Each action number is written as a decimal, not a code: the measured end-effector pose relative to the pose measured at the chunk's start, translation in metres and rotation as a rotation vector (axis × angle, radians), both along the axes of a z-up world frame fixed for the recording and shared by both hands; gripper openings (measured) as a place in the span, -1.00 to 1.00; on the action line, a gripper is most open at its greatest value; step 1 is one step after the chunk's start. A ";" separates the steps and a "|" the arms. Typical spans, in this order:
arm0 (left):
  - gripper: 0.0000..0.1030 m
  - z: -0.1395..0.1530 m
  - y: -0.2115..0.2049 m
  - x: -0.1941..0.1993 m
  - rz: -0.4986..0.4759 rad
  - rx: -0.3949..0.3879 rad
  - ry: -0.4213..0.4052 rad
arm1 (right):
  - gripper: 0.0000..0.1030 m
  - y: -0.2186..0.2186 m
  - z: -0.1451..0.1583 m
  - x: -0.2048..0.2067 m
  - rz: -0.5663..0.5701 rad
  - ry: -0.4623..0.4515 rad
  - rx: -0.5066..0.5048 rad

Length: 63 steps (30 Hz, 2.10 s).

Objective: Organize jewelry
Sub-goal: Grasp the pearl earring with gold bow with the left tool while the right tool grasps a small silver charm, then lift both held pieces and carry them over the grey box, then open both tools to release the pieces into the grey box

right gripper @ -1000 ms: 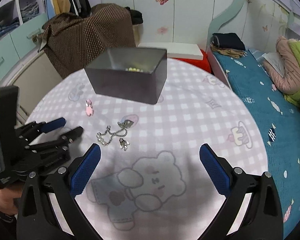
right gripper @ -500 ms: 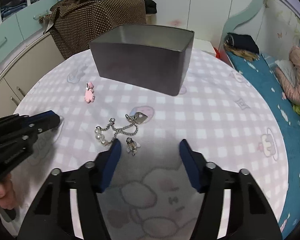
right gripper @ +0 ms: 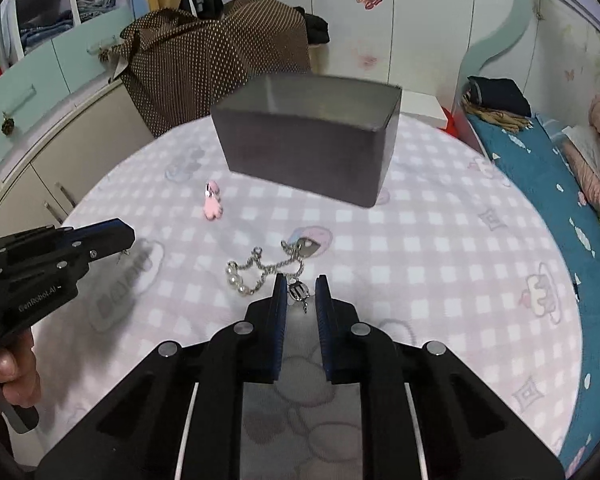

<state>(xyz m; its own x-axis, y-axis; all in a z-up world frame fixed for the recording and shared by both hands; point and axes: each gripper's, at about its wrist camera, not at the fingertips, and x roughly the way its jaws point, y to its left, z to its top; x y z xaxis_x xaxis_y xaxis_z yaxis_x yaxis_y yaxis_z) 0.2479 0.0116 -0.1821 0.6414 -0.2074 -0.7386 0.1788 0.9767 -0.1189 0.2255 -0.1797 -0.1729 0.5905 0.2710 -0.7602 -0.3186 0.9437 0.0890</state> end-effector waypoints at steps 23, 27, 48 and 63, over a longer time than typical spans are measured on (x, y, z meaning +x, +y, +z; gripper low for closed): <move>-0.79 0.139 -0.025 0.068 -0.075 -0.075 -0.222 | -0.75 -0.007 0.139 0.067 0.013 -0.214 0.076; -0.79 0.144 -0.033 0.092 -0.087 -0.080 -0.203 | -0.75 -0.006 0.141 0.086 0.007 -0.185 0.083; -0.79 0.081 -0.066 0.175 -0.135 -0.085 0.010 | -0.74 -0.017 0.081 0.143 -0.067 0.053 0.109; 0.66 0.089 -0.051 0.169 -0.080 -0.077 -0.017 | -0.45 -0.017 0.079 0.150 -0.078 0.085 0.124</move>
<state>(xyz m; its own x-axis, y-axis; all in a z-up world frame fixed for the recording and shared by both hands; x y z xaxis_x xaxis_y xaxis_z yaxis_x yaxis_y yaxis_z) 0.4168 -0.0393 -0.0929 0.6328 -0.3142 -0.7077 0.2582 0.9473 -0.1897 0.3751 -0.1965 -0.0940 0.5485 0.3215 -0.7719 -0.2314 0.9454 0.2294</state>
